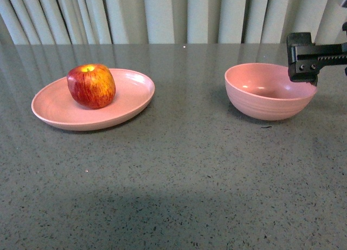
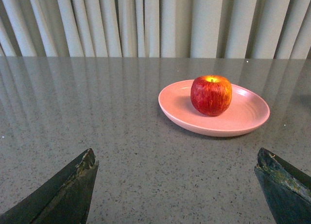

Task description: Move apple from plate to bowl

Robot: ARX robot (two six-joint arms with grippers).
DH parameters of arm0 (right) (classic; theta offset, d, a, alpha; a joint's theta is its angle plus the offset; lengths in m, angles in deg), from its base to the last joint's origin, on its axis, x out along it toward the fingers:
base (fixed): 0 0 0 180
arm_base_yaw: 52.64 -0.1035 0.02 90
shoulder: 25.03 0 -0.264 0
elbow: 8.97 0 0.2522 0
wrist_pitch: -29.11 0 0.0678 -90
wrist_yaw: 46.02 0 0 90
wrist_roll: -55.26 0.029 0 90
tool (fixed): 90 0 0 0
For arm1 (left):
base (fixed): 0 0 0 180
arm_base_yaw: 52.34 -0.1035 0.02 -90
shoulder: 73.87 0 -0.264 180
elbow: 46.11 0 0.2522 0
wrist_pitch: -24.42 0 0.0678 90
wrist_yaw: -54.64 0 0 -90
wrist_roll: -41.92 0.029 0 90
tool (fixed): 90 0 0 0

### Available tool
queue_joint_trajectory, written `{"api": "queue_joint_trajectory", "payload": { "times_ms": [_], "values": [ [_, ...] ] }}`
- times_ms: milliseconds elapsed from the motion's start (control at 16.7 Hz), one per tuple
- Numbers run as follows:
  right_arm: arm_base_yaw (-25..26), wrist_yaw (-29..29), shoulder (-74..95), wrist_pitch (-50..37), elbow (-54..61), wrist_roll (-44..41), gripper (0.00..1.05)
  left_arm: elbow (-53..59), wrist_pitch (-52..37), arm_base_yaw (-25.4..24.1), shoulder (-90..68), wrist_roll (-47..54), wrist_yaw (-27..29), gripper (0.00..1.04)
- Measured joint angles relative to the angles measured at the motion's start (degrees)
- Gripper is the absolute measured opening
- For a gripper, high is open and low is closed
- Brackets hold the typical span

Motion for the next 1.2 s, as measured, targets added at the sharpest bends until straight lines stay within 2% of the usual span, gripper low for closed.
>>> {"api": "queue_joint_trajectory", "payload": {
  "times_ms": [300,599,779,839,1199],
  "values": [
    [-0.04,0.5,3.28,1.38,-1.62,2.82,0.98,0.0,0.0,0.0,0.0,0.0,0.0,0.98],
    [-0.55,1.14,3.39,1.79,-2.58,3.65,0.5,0.0,0.0,0.0,0.0,0.0,0.0,0.98],
    [-0.85,1.18,3.39,2.45,-3.06,3.85,0.06,0.0,0.0,0.0,0.0,0.0,0.0,0.98],
    [-0.87,1.16,3.39,2.32,-3.17,4.2,0.02,0.0,0.0,0.0,0.0,0.0,0.0,0.98],
    [-0.76,0.68,3.23,3.15,-3.65,5.18,0.02,0.0,0.0,0.0,0.0,0.0,0.0,0.98]
  ]
}}
